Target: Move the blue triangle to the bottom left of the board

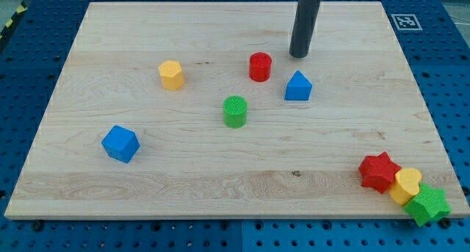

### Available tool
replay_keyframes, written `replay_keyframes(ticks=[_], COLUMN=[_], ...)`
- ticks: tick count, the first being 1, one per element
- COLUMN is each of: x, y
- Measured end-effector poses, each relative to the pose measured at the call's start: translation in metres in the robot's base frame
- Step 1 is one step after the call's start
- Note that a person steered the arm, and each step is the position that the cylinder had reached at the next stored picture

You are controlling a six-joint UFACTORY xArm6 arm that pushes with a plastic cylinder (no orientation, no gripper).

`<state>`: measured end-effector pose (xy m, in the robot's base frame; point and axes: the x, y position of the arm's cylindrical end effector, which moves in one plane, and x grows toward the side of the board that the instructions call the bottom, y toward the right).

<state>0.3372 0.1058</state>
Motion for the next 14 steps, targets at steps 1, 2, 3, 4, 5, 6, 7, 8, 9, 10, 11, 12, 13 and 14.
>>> replay_keyframes(ticks=[1,2,3,4,5,6,7,8,9,10,11,12,13,14], x=[0.006,0.044,0.089,0.125,0.146,0.146,0.147,0.177,0.201,0.210,0.218,0.229,0.258,0.279], y=[-0.008,-0.013,-0.011,0.002,0.011,0.011,0.011,0.011,0.011,0.011,0.011,0.011,0.011,0.011])
